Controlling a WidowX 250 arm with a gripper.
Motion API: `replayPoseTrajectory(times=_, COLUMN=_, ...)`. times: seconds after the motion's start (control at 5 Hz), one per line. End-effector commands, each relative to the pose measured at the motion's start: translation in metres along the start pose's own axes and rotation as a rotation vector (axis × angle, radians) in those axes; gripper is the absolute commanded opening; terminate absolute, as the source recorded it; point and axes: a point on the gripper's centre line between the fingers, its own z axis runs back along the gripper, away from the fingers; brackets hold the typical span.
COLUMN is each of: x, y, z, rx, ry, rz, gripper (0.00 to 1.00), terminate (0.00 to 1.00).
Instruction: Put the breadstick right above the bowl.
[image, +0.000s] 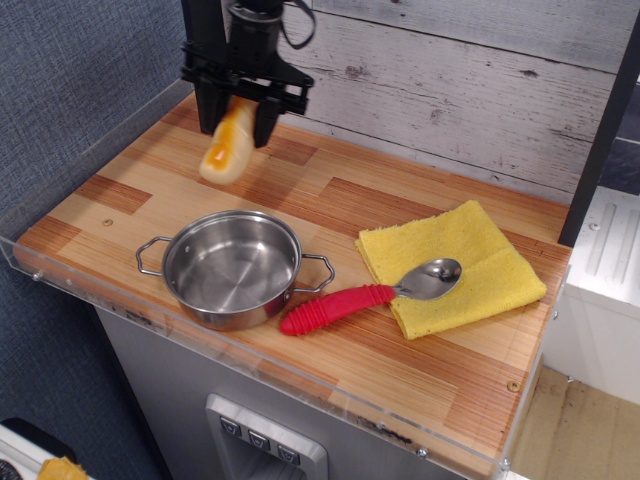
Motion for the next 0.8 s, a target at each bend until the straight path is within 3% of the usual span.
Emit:
replayPoseTrajectory(times=0.0, x=-0.017, y=0.023, z=0.026, rx=-0.004, ry=-0.069, rz=0.058, gripper=0.0, terminate=0.0)
replayPoseTrajectory(times=0.6, x=-0.029, y=0.01, z=-0.014, rx=-0.001, ry=0.057, rz=-0.021, gripper=0.0, terminate=0.0)
